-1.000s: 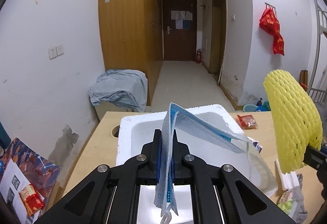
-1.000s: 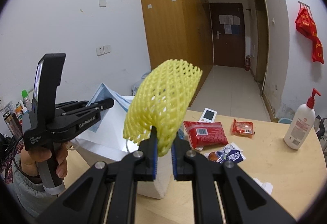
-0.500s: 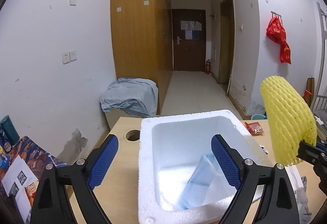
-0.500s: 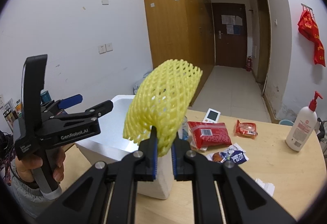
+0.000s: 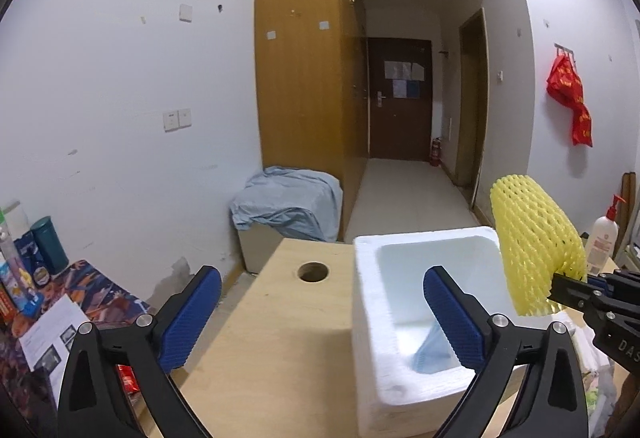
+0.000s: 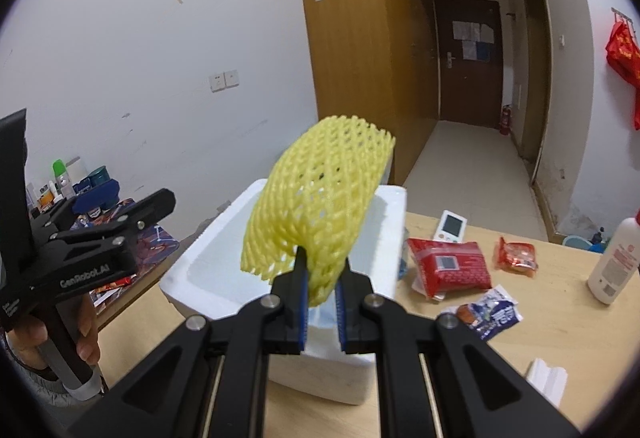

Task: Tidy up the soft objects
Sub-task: 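Lower the left tool into the foam box and release the blue mask, then open the right tool to drop the yellow net into the foam box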

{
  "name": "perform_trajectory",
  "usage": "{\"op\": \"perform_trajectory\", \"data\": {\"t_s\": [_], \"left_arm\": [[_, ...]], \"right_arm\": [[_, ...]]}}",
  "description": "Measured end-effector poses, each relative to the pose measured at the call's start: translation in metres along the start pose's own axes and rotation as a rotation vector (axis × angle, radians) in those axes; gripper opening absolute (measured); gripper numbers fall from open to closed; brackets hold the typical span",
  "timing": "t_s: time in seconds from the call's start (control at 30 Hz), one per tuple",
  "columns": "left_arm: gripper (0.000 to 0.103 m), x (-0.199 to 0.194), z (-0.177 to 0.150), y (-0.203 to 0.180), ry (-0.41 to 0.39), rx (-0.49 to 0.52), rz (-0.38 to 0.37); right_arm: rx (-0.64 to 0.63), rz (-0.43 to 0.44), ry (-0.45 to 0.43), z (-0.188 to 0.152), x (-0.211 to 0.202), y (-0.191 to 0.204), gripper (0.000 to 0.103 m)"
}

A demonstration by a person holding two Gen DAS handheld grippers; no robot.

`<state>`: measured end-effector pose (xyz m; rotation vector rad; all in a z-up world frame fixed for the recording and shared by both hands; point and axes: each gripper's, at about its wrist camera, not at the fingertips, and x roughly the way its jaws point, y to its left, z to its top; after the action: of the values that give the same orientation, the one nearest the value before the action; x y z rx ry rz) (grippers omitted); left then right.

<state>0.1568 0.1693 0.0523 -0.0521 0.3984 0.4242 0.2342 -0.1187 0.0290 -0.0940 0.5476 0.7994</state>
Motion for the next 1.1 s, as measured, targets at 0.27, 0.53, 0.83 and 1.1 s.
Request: {"op": "perform_trajectory", "data": {"t_s": [0.27,0.53,0.83,1.1], "left_arm": [[0.101,-0.001,-0.005,0.012,0.007,-0.023,-0.003],[0.101,-0.006,-0.006,0.014,0.0,-0.027,0.004],[0.101,-0.017,-0.004,0.013,-0.016,-0.034,0.007],[0.101,-0.029,-0.003,0.012,-0.032,-0.037,-0.001]], "right_arm": [[-0.001,0.008,0.034,0.008,0.024,0.01,0.014],[-0.032,-0.021,0.014,0.007,0.021,0.016,0.079],[-0.046,-0.041,-0.006,0.007,0.008,0.017,0.089],[-0.047,-0.039,-0.039,0.007,-0.01,0.016,0.101]]}}
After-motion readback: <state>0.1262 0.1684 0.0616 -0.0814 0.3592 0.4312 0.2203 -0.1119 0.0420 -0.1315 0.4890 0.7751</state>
